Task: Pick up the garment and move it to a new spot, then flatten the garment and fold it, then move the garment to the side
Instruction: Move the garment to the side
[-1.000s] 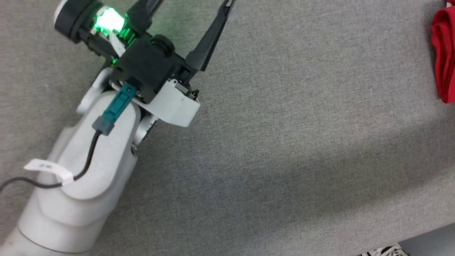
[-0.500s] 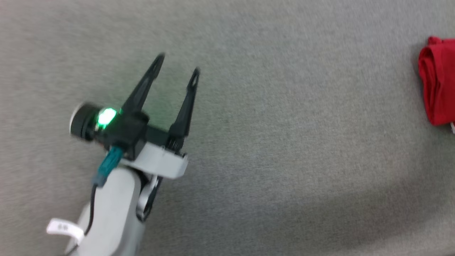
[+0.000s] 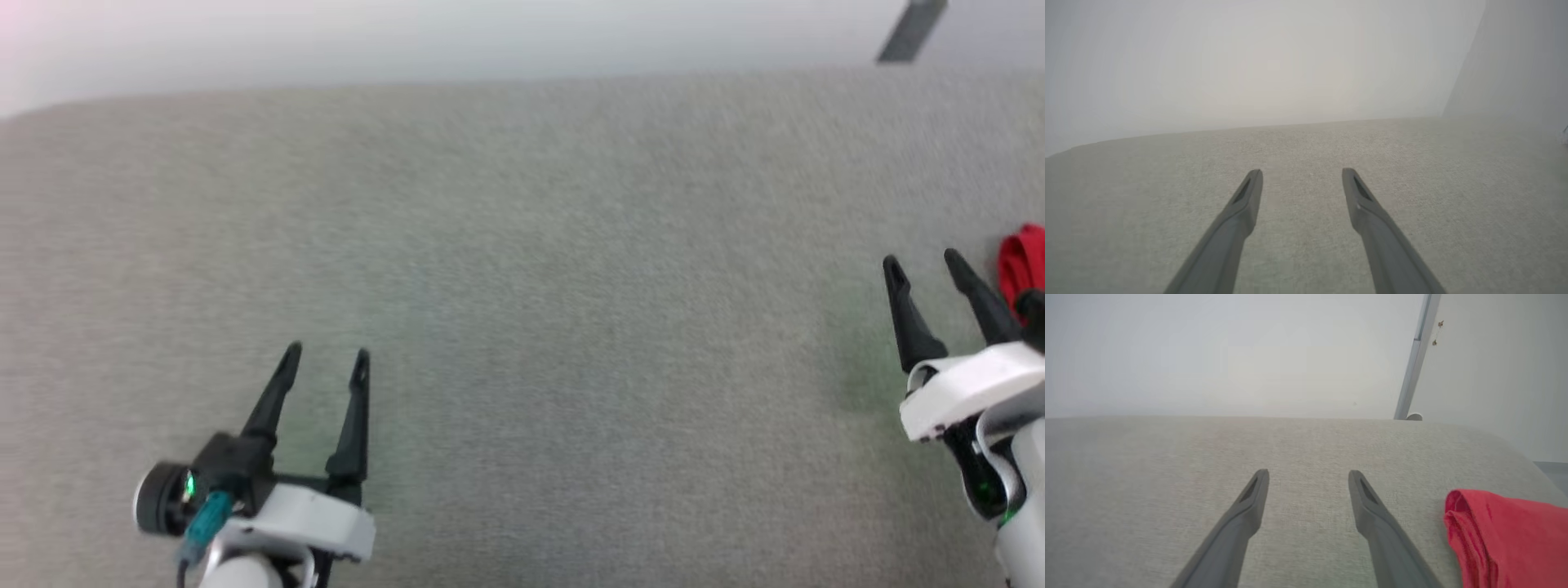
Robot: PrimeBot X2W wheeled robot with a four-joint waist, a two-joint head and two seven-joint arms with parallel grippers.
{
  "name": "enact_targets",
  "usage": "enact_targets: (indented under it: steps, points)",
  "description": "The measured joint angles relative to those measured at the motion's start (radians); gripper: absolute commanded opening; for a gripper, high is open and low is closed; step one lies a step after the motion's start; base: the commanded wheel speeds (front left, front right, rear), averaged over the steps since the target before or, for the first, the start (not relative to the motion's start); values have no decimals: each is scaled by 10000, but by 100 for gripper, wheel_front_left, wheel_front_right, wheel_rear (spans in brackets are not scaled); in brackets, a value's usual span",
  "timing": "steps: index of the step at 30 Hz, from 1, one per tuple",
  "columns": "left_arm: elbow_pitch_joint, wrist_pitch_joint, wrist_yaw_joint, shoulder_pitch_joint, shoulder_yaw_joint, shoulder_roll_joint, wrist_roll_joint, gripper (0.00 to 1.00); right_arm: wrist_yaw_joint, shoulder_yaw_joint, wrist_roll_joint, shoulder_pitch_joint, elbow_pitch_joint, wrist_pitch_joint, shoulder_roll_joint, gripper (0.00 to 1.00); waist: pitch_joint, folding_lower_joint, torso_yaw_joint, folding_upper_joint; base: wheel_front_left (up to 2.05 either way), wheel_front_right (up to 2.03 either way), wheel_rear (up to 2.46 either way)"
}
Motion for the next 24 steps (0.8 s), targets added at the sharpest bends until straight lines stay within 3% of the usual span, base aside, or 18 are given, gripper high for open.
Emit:
enact_targets:
  steps: [11,24]
  points:
    - [-123,0,-176,1379,915,-186,-130,100,0,-1068,-286,2351,-2067,-2,552,100,-1630,0,836,0,0,0,0]
    - [-809,0,-207,2372,959,-142,4,100,0,-1933,-719,4008,-3469,-2,986,100,-2541,0,1096,0,0,0,0]
